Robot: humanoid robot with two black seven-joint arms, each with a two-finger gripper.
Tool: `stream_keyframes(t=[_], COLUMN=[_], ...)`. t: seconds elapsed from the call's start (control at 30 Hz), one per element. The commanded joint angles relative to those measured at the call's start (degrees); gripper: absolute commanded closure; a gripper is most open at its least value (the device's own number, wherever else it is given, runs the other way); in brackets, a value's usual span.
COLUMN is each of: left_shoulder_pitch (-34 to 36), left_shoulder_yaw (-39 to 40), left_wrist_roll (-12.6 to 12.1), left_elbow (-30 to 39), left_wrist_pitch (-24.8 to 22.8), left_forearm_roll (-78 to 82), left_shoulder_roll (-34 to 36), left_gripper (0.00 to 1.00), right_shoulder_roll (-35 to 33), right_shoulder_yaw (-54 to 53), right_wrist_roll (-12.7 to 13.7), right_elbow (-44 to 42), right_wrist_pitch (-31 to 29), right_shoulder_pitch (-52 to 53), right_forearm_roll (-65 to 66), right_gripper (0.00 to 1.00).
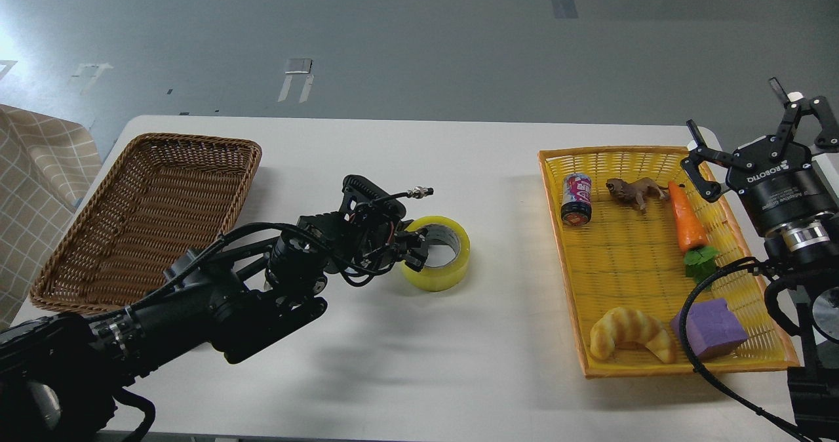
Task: Place and transfer tape with both arms
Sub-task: 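Carry the tape roll with the left gripper into the wicker basket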
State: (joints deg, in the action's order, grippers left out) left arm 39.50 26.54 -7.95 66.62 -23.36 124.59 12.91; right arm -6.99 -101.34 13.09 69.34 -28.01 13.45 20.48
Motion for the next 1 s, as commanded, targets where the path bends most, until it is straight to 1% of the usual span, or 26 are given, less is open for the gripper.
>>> stream_keyframes(t=[0.0, 0.07, 0.13, 0.27, 0.37, 0.57, 0.67, 0.7, 0.8, 0.97], left_shoulder_pitch=[1.8, 2.2, 3.7, 6.2, 9.2, 11.5, 11.5, 11.5, 11.3, 10.3], left_shoulder_yaw=[0.0, 0.0, 0.2, 0.4, 0.4, 0.4, 0.4, 0.4, 0.0, -0.3], left_wrist_roll=[0.1, 0.1, 0.2, 0.4, 0.7, 4.2, 5.0, 5.0, 6.6, 7.9], left_elbow=[2.6, 4.0, 6.0, 6.2, 6.4, 6.3, 6.2, 6.2, 6.0, 5.4], left_wrist_pitch=[0.0, -0.1, -0.2, 0.1, 0.2, 0.2, 0.3, 0.3, 0.3, 0.9], left_forearm_roll=[-2.4, -3.2, -4.0, -8.2, -12.8, -14.4, -17.4, -17.4, -18.9, -19.3], left_shoulder_roll=[2.8, 4.1, 7.3, 12.0, 17.1, 26.8, 31.5, 31.6, 37.2, 42.2], left_gripper=[1.0, 1.0, 1.0, 1.0, 1.0, 1.0, 1.0, 1.0, 1.0, 1.0], right_shoulder_roll=[0.3, 0.3, 0.4, 0.4, 0.5, 2.2, 3.1, 3.1, 3.6, 4.4], right_shoulder_yaw=[0.0, 0.0, 0.1, 0.1, 0.2, 0.8, 1.0, 1.0, 1.1, 1.5], right_wrist_roll=[0.0, 0.1, 0.0, 0.0, 0.1, 0.1, 0.1, 0.1, 0.1, 0.1], right_elbow=[0.0, 0.0, 0.0, 0.1, 0.0, -0.1, -0.2, -0.2, -0.2, -0.2], right_wrist_pitch=[0.0, 0.0, 0.0, 0.0, 0.0, 0.0, 0.0, 0.0, 0.0, 0.0], right_shoulder_pitch=[0.1, 0.1, 0.1, 0.2, 0.3, 0.4, 0.4, 0.4, 0.4, 0.3], right_forearm_roll=[0.0, 0.0, 0.0, 0.0, 0.0, 0.0, 0.0, 0.0, 0.0, 0.0], right_gripper=[0.01, 0.01, 0.01, 0.01, 0.01, 0.01, 0.01, 0.01, 0.01, 0.01])
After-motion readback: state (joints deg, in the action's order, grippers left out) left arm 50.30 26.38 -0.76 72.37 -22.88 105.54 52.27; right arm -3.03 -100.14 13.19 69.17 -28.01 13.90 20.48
